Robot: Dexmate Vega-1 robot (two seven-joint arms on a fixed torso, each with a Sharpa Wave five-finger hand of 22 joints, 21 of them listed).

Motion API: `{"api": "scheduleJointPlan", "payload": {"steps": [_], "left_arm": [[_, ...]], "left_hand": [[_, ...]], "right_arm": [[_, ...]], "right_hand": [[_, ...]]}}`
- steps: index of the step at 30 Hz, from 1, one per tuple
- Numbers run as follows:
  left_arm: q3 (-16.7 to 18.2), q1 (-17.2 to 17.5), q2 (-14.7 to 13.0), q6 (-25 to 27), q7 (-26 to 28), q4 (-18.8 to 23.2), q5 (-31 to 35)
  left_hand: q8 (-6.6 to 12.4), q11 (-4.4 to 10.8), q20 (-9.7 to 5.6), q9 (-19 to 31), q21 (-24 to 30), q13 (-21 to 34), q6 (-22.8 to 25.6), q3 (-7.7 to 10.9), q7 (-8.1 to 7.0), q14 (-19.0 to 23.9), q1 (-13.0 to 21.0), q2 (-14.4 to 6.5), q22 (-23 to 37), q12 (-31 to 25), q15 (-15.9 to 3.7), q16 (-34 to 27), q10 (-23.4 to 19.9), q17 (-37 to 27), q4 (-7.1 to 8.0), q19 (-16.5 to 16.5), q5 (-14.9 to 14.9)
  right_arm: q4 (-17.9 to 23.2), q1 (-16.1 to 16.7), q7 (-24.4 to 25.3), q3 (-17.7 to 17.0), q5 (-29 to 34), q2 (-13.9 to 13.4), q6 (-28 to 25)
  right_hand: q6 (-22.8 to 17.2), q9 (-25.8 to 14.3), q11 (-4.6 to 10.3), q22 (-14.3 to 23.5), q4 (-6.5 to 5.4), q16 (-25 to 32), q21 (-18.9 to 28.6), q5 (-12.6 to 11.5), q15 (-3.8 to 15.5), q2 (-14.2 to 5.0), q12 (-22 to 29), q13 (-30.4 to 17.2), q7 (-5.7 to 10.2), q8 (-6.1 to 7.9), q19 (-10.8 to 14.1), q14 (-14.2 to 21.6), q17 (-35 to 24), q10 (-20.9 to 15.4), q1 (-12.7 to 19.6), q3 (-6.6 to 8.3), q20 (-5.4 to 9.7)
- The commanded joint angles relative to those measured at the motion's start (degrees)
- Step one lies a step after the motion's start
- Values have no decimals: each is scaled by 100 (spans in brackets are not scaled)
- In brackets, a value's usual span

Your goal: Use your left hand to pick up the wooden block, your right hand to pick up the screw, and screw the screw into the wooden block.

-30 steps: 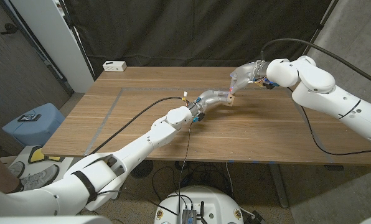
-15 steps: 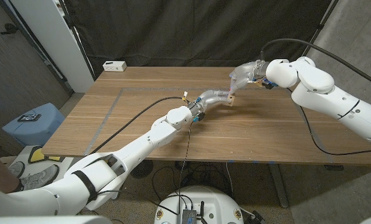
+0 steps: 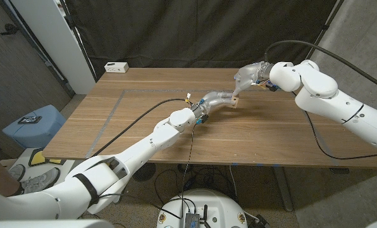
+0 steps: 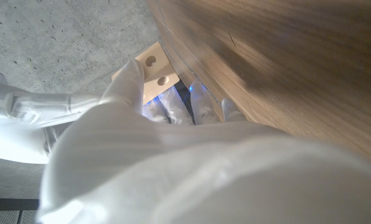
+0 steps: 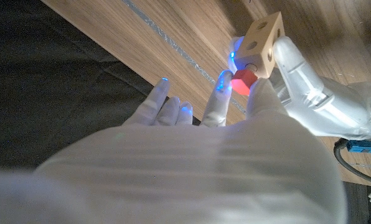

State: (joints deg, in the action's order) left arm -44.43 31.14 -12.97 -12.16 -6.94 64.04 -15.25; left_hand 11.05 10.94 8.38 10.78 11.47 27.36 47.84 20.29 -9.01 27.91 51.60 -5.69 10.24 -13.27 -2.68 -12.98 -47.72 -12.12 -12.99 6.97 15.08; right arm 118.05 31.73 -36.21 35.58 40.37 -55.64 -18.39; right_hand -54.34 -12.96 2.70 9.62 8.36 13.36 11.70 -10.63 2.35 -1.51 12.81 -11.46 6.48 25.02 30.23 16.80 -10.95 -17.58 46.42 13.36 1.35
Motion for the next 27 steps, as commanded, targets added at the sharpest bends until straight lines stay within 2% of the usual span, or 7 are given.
{"api": "scheduleJointPlan", "payload": {"steps": [1, 9, 19, 27], "left_arm": [[0, 6, 4, 5, -6, 0, -7], [-2, 16, -1, 1, 3, 14, -1], [2, 56, -28, 13, 38, 89, 11], [4, 76, -44, 25, 53, 135, 15]], "left_hand": [[30, 1, -6, 29, 48, 167, 160, 436, 107, 22, -79, -128, 34, -37, -233, -55, -45, -14, 391, 30, 36], [29, -2, -1, 29, 48, 166, 159, 436, 101, 21, -79, -133, 34, -37, -226, -58, -42, -17, 392, 30, 35], [28, -7, -10, 29, 49, 166, 155, 450, 108, 25, -84, -140, 34, -38, -221, -54, -42, -12, 395, 34, 38], [27, -3, -8, 29, 51, 166, 151, 450, 114, 28, -93, -143, 34, -38, -217, -56, -39, -13, 400, 38, 37]], "right_arm": [[11, 59, 50, 17, 159, 42, -52], [63, 132, 101, -12, 231, 38, -96], [105, 199, 172, -8, 374, 73, -145], [139, 238, 173, -1, 517, 101, -207]], "right_hand": [[-133, 4, 2, 1, -46, 42, 16, 0, 108, -10, 38, -2, -21, 49, 88, 97, -19, -105, -97, -4, 14], [-408, 36, 2, 3, -130, 54, 11, 4, 147, -2, 62, 3, -76, 112, 203, 210, -24, -324, -295, -88, 58], [-674, 80, 4, 5, -201, 75, 18, -8, 211, 45, 75, 8, -150, 155, 346, 359, -23, -524, -506, -186, 24], [-997, 137, -8, 8, -372, 66, -6, -46, 268, 168, 65, 15, -207, 188, 414, 458, -29, -691, -944, -389, 42]]}}
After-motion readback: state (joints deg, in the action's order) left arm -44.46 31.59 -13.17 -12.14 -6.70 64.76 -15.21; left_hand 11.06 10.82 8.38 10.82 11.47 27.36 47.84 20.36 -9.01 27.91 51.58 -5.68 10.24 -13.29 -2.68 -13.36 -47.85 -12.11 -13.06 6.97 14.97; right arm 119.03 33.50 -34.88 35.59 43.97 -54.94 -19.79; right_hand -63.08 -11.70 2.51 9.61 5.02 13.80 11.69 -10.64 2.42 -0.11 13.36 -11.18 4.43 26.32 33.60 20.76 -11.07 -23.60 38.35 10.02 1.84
